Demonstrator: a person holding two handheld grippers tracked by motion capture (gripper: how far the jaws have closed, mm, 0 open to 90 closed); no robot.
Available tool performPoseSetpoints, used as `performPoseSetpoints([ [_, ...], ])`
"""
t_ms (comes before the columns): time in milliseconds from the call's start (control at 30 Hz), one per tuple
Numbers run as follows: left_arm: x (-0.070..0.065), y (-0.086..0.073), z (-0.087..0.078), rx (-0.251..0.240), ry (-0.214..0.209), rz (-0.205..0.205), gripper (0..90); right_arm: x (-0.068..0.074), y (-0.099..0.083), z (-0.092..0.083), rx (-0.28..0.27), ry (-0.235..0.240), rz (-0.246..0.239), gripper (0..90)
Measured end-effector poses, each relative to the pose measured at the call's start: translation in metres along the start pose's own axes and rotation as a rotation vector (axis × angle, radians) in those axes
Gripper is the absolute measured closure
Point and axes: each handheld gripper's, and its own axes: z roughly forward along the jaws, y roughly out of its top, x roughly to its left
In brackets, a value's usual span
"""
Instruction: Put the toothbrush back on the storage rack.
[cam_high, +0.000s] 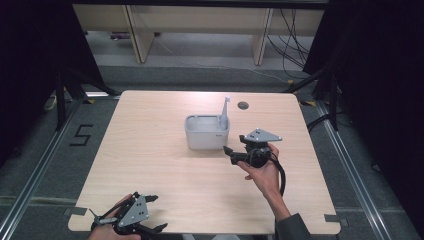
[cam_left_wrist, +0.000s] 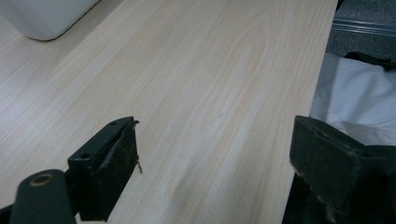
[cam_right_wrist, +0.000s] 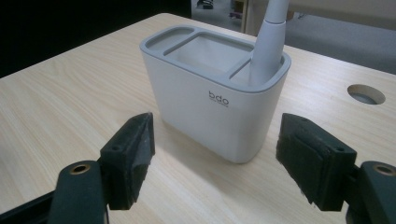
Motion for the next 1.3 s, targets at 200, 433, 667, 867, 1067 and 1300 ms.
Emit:
performPoseSetpoints([
  [200,0.000,0.000,0.000,0.000,0.009,-0.001,14.7,0.002,-0.003,-0.004,0.005,-0.013,0.007,28.3],
  [433,0.000,0.000,-0.001,0.004,0.002,-0.004,14.7,0.006,-0.008,-0.008,0.005,-0.006,0.007,27.2],
  [667,0.001,0.000,-0.001,0.015,0.003,0.009,14.7,0.007,-0.017,-0.011,0.021,0.001,0.006,25.5],
  [867,0.001,0.000,-0.002,0.012,0.003,0.005,14.7,0.009,-0.026,-0.012,0.040,0.017,0.034,25.3],
  [1067,0.000,0.000,-0.001,0.001,0.003,-0.003,14.7,0.011,-0.033,-0.011,0.051,0.031,0.034,25.3],
  [1300,0.002,0.000,-0.002,0.021,0.006,0.018,14.7,0.013,-0.041,-0.011,0.085,0.038,0.022,24.1],
])
